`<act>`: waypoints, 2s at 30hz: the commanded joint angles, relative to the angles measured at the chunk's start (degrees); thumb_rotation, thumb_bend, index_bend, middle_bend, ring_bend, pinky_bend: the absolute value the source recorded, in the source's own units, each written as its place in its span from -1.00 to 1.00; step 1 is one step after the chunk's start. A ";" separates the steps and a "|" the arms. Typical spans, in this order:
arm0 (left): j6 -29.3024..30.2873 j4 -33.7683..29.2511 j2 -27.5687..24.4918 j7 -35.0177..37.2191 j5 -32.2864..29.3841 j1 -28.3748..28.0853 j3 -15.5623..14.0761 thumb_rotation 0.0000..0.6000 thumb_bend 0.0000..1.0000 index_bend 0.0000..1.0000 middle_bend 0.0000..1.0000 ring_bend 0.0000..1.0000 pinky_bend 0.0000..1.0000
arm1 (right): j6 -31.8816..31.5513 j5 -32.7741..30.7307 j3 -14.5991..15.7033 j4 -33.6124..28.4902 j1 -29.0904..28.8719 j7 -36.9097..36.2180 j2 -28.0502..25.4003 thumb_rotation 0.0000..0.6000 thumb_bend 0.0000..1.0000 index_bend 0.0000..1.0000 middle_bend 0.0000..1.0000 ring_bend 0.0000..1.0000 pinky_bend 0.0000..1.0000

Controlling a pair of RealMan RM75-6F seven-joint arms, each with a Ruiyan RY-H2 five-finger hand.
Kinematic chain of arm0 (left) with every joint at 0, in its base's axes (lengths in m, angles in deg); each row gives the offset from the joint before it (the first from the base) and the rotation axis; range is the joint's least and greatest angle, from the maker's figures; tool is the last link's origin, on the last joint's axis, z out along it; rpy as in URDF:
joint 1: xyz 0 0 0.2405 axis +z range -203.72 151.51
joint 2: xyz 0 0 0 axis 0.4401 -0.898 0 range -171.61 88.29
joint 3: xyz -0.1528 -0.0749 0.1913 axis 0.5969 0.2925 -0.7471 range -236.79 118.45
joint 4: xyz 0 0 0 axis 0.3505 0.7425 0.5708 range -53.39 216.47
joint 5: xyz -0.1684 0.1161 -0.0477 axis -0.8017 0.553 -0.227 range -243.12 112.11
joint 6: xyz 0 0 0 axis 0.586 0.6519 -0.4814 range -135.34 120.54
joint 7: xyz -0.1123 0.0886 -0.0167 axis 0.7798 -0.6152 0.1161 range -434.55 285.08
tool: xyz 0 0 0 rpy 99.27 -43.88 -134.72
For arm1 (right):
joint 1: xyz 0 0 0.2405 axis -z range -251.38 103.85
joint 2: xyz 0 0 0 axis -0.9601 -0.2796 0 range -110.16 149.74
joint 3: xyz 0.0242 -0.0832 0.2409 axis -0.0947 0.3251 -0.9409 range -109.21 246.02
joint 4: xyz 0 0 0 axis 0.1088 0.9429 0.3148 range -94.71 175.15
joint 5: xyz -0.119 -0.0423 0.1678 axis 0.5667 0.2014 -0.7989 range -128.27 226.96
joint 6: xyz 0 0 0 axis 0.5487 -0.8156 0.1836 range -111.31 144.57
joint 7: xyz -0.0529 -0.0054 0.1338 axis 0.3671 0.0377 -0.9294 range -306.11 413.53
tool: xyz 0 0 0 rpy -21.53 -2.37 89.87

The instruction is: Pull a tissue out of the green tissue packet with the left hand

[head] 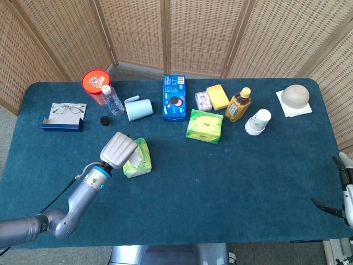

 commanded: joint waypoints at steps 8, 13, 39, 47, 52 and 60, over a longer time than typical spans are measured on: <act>4.70 -5.37 -9.73 6.44 8.58 3.67 -3.11 1.00 0.20 0.62 0.55 0.24 0.56 | 0.05 0.16 0.17 -0.21 -0.11 1.50 0.51 1.00 -1.00 -1.00 -1.00 -1.00 -1.00; 9.61 -10.05 -16.01 14.48 16.54 6.59 -4.15 1.00 0.20 0.62 0.55 0.24 0.56 | 0.00 0.41 0.33 -0.46 -0.17 2.86 0.96 1.00 -1.00 -1.00 -1.00 -1.00 -1.00; 15.52 -4.50 -26.50 28.47 58.06 19.76 -24.60 1.00 0.20 0.62 0.54 0.20 0.56 | 0.42 0.59 0.80 -0.60 -0.58 7.39 2.71 1.00 -1.00 -1.00 -1.00 -1.00 -1.00; 9.09 4.32 -22.89 24.96 53.61 22.07 -25.03 1.00 0.04 -0.10 -0.64 -0.71 0.06 | 0.77 0.18 0.74 -0.44 -0.77 8.09 3.07 1.00 -1.00 -1.00 -1.00 -1.00 -1.00; 2.20 1.87 -24.95 23.63 44.65 23.62 -24.78 1.00 -0.91 -0.90 -1.00 -1.00 -0.54 | 0.69 0.32 0.79 -0.51 -0.79 8.38 3.24 1.00 -1.00 -1.00 -1.00 -1.00 -1.00; 11.59 -4.52 -31.23 32.87 39.18 26.72 -22.39 1.00 -1.00 -1.00 -1.00 -1.00 -0.72 | 0.80 0.33 0.86 -0.52 -0.85 8.87 3.36 1.00 -1.00 -1.00 -1.00 -1.00 -1.00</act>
